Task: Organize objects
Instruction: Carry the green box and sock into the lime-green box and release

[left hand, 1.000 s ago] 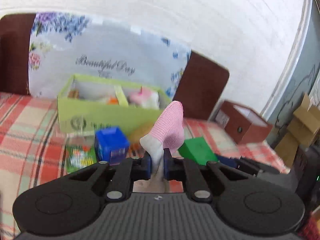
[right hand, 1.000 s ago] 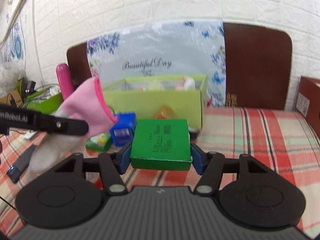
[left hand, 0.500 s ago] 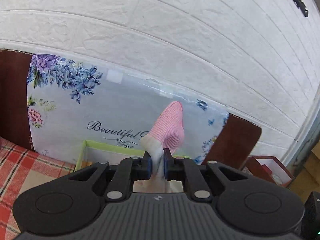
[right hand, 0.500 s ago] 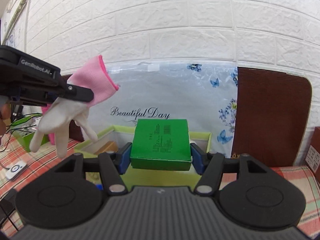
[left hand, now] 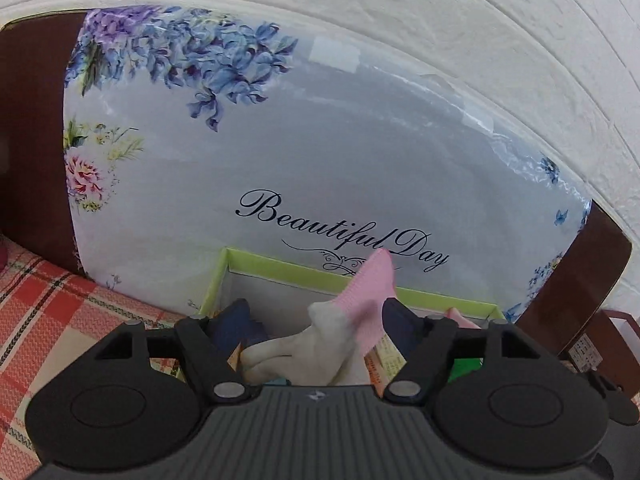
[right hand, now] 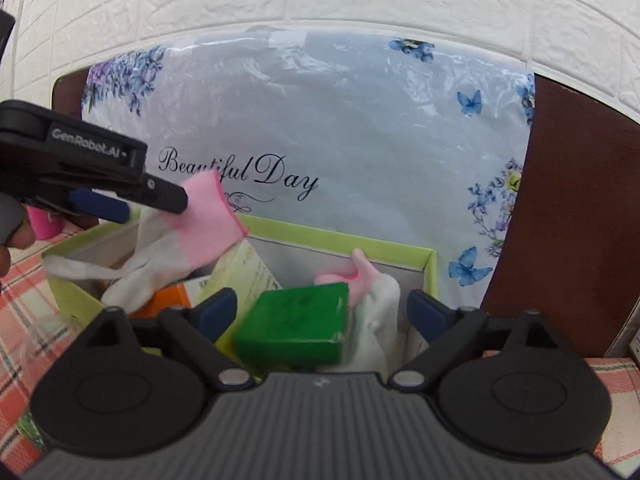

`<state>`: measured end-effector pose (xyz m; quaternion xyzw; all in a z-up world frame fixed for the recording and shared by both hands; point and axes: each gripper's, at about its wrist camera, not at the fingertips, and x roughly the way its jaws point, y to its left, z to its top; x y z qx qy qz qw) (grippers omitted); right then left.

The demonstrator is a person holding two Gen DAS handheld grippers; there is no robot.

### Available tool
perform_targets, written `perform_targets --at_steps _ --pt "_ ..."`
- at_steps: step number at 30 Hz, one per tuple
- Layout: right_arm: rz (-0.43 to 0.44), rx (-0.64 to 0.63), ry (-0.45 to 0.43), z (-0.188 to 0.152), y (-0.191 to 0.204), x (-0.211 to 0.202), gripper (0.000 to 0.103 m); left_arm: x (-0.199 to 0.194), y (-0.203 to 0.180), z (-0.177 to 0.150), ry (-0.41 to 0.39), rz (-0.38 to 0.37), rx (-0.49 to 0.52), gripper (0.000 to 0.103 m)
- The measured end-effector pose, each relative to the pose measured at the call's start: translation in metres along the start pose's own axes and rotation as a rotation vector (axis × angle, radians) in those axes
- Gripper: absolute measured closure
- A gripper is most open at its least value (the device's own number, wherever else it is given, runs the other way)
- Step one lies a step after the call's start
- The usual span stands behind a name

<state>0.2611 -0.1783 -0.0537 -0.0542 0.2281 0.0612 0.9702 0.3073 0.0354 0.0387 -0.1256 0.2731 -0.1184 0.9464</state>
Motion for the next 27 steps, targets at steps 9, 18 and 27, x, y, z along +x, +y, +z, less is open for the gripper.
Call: perform_targets --at_steps 9,18,27 --pt "-0.015 0.019 -0.032 0.01 0.0 -0.033 0.0 -0.056 -0.02 0.009 -0.082 0.021 0.025 0.025" --pt "-0.012 0.046 -0.088 0.017 0.004 -0.09 0.0 -0.122 -0.048 0.0 -0.148 0.014 0.047 0.022" --pt "0.02 0.1 -0.128 -0.008 0.005 -0.152 0.0 -0.174 -0.059 -0.053 -0.124 0.054 0.105 0.019"
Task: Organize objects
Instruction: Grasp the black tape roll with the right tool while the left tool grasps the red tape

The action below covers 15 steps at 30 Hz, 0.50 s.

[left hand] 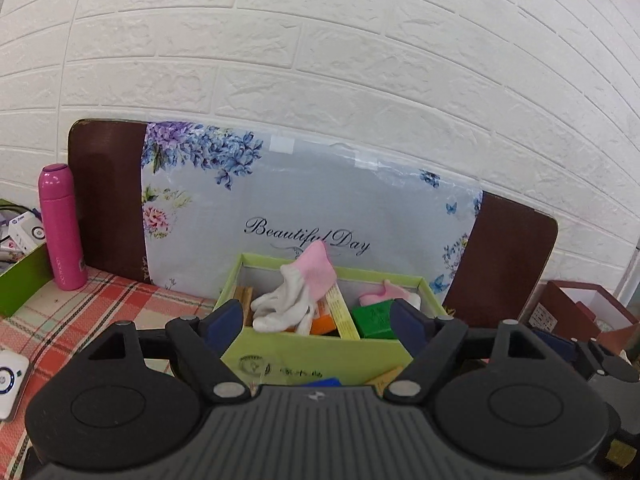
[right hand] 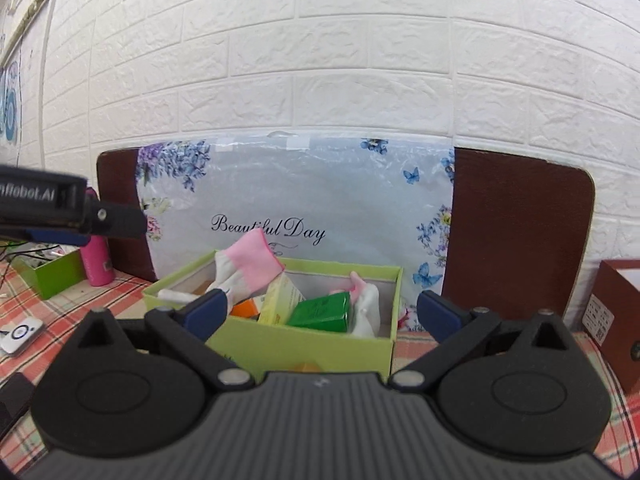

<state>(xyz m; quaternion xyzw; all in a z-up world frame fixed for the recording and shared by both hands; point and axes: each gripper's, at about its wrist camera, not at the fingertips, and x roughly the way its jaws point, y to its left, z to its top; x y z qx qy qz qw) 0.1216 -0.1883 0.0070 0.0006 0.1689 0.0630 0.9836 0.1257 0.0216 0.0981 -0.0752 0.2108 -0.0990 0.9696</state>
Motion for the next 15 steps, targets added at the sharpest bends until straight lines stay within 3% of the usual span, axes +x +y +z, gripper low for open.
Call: perform_targets --at_steps 5,15 --pt "0.001 0.01 0.02 -0.03 -0.002 -0.028 0.0 -0.011 0.006 -0.039 0.071 0.005 -0.029 0.018" --pt "-0.007 0.066 0.142 -0.098 -0.013 -0.052 0.0 -0.009 0.012 -0.102 0.201 0.019 -0.045 0.018"
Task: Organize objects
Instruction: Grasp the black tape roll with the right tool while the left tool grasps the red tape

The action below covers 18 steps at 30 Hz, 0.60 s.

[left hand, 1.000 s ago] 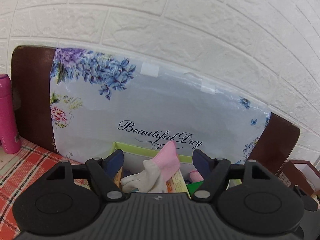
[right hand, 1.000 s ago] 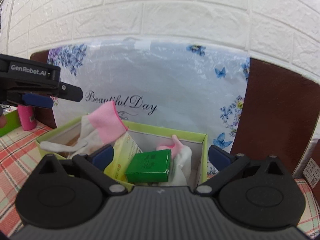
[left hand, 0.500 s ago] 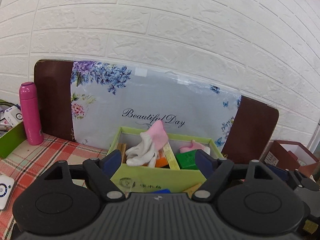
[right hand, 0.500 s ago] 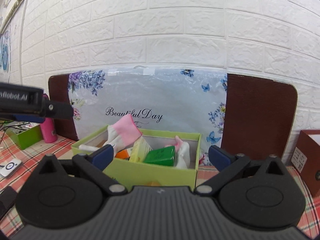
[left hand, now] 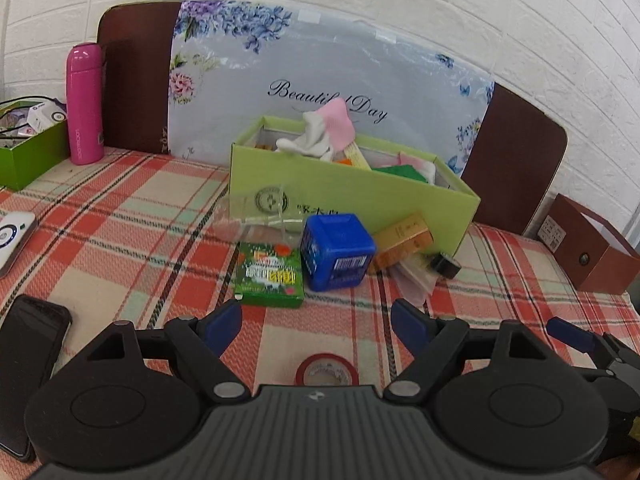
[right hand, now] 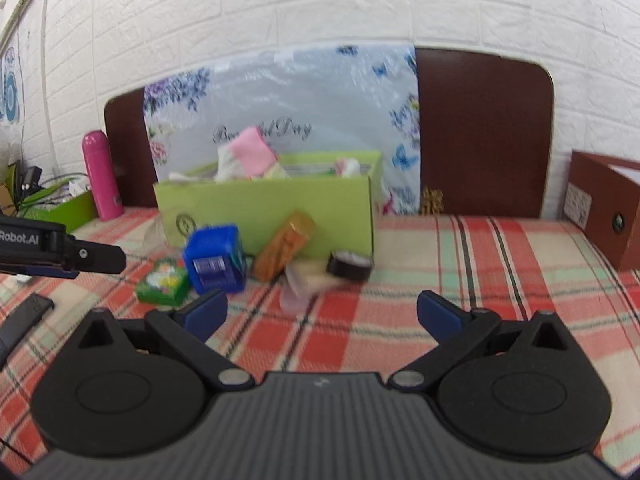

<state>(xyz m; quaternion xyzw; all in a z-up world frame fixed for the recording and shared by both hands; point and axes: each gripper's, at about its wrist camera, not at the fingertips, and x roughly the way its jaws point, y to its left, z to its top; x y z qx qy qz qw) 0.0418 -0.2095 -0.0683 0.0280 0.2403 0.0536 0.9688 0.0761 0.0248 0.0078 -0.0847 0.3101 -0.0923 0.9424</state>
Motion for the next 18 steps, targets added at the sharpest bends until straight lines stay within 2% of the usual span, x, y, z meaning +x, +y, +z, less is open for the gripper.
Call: perform_targets --at_steps 6,11,12,13,15,18 --pt "-0.022 0.048 0.057 -0.025 -0.014 -0.001 0.0 0.014 -0.011 -0.028 0.052 0.029 0.101 0.018" --pt "-0.031 0.05 0.06 -0.027 -0.019 0.0 0.0 0.035 -0.016 -0.045 0.113 0.011 0.114 0.019" --pt "-0.033 0.044 0.055 -0.027 -0.019 0.0 0.0 0.036 -0.016 -0.046 0.117 0.0 0.112 0.026" --pt "-0.036 0.039 0.052 -0.026 -0.019 0.001 0.0 0.039 -0.015 -0.046 0.125 -0.014 0.108 0.038" --pt "-0.041 0.038 0.057 -0.024 -0.022 0.006 0.001 0.042 -0.012 -0.045 0.14 -0.028 0.095 0.051" --pt "-0.046 0.037 0.078 -0.022 -0.025 0.018 0.007 0.042 -0.005 -0.043 0.141 -0.049 0.076 0.054"
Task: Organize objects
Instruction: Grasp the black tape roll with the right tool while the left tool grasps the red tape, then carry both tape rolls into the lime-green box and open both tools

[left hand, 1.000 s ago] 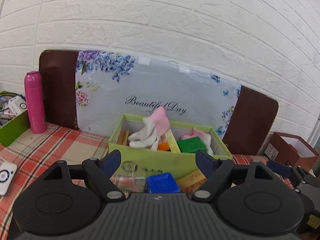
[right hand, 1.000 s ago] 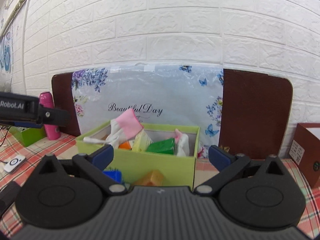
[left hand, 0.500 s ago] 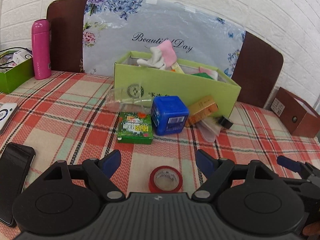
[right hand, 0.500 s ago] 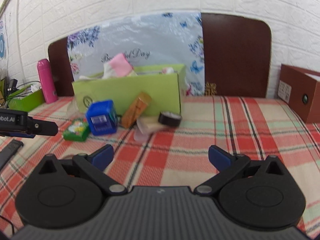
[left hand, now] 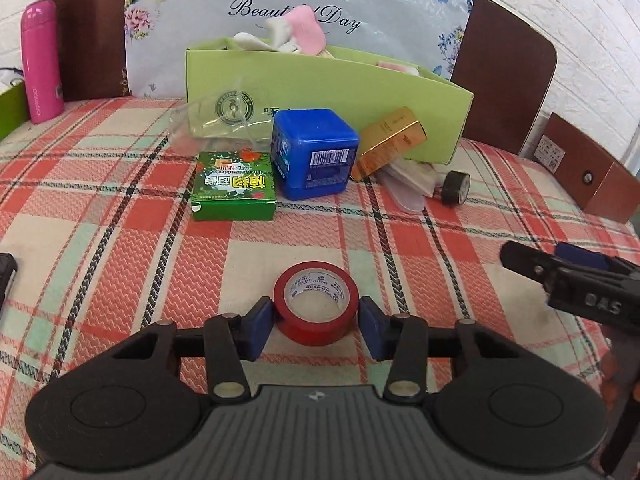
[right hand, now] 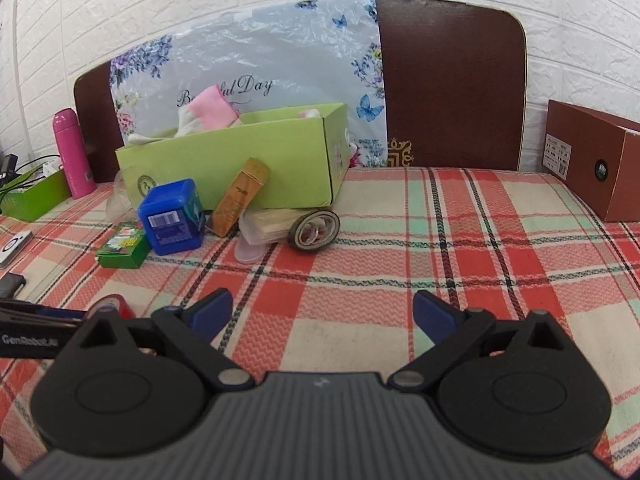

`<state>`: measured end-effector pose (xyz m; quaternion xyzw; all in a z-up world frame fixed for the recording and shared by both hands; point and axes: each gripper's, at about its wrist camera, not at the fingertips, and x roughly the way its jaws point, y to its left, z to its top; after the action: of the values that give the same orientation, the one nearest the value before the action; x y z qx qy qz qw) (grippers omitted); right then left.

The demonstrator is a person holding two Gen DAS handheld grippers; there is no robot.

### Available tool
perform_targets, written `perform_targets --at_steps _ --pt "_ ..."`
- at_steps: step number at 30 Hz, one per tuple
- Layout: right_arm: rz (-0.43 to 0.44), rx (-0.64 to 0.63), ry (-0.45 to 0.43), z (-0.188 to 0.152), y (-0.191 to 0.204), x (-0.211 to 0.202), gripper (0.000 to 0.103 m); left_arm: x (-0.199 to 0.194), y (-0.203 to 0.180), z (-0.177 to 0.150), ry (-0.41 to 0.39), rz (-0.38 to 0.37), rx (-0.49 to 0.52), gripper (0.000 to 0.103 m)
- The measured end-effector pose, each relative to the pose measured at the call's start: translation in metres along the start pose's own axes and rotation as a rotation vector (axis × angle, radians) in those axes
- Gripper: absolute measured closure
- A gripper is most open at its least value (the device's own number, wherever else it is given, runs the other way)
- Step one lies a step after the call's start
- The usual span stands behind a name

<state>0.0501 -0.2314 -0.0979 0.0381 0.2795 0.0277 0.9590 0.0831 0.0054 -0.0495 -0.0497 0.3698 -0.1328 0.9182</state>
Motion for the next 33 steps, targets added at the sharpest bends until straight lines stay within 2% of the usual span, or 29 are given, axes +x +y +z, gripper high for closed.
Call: perform_targets --at_steps 7,11,12,14,15,16,19,25,27,30,33 --pt "-0.03 -0.025 0.022 0.021 0.006 0.046 0.025 -0.002 -0.002 -0.001 0.001 -0.011 0.007 0.055" --pt "-0.041 0.007 0.034 0.034 0.008 0.076 0.029 -0.002 0.003 0.0 0.004 -0.029 -0.023 0.055" --pt "-0.045 0.011 0.032 0.036 0.008 0.081 0.035 -0.003 0.004 0.001 0.006 -0.03 -0.028 0.055" --pt "-0.046 0.007 0.039 0.039 0.009 0.09 0.058 -0.003 0.005 0.001 0.003 -0.024 -0.039 0.055" --pt "-0.037 0.008 0.052 0.039 0.009 0.092 0.076 -0.002 0.005 0.001 0.002 -0.023 -0.041 0.055" --pt "-0.03 0.015 0.063 0.037 0.008 0.091 0.082 -0.002 0.006 0.002 0.001 -0.023 -0.042 0.055" --pt "0.02 0.014 0.057 0.03 0.006 0.072 0.082 0.0 0.004 0.003 -0.002 -0.025 -0.021 0.054" --pt "0.15 -0.049 0.107 0.0 0.003 0.022 0.082 0.001 -0.011 0.0 0.012 -0.096 0.061 0.054" --pt "0.137 -0.069 0.113 -0.012 0.002 0.008 0.082 0.001 -0.017 -0.001 0.013 -0.075 0.08 0.053" --pt "0.108 -0.07 0.101 -0.019 0.002 -0.008 0.081 0.004 -0.023 0.001 0.001 -0.034 0.066 0.039" --pt "0.084 -0.051 0.086 -0.019 0.003 -0.011 0.08 0.008 -0.024 0.004 0.0 -0.036 0.068 0.042"
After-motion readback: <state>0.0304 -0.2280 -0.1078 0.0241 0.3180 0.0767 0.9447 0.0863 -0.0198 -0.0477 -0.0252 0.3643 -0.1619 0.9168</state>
